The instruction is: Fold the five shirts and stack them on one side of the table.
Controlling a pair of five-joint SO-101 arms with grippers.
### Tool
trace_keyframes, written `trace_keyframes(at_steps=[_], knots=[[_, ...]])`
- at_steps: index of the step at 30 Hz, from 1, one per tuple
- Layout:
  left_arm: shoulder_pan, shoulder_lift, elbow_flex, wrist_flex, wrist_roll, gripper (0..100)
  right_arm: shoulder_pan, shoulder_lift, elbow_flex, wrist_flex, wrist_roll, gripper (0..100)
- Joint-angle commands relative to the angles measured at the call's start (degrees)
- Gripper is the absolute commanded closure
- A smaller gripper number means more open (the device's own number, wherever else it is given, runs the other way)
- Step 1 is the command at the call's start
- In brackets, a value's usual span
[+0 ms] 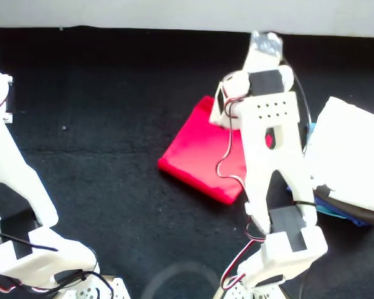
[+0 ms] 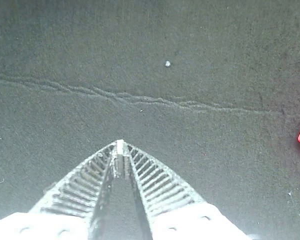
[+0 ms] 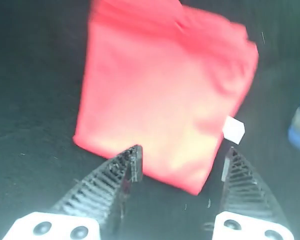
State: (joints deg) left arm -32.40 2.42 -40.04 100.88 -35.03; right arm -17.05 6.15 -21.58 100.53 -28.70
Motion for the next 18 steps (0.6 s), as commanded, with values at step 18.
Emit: trace_keyframes(at_steps=[18], knots=[[-3.0, -5.7, -1.7, 0.4, -0.4, 99, -0.1, -2.9, 43.6, -52.0, -11.4, 54.5]])
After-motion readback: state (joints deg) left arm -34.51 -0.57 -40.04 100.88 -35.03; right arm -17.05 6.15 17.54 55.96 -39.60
